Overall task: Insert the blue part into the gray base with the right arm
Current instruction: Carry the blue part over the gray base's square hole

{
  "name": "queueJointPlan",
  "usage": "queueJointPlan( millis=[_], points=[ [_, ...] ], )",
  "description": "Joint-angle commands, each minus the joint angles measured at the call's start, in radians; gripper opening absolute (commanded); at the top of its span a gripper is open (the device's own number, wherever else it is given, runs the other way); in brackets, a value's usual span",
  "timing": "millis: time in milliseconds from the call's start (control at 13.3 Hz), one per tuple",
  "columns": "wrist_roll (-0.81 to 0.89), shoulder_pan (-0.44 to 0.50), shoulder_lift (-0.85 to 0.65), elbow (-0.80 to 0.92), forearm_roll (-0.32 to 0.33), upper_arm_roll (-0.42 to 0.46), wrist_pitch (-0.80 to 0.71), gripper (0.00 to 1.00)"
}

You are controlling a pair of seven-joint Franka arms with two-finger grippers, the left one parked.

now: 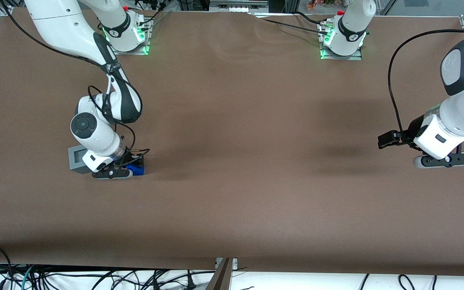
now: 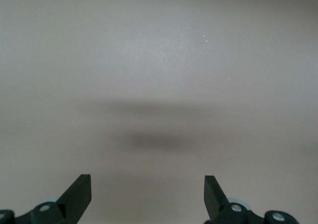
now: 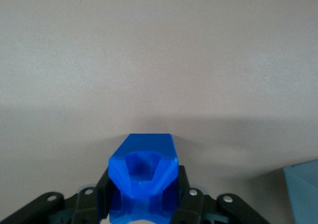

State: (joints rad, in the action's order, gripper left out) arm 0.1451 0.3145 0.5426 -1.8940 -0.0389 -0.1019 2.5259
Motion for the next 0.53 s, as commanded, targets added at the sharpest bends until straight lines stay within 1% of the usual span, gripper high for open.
queueJointPlan(
  millis=[0,226,451],
  points=[
    [-0.024,-0.008,0.008,0.015,0.001,0.004,0.007,0.29],
    [-0.097,-0.011,-0.035,0.013,0.001,0.002,-0.025,0.27],
    [-0.237,-0.018,-0.116,0.015,-0.003,-0.033,-0.145,0.28]
  ],
)
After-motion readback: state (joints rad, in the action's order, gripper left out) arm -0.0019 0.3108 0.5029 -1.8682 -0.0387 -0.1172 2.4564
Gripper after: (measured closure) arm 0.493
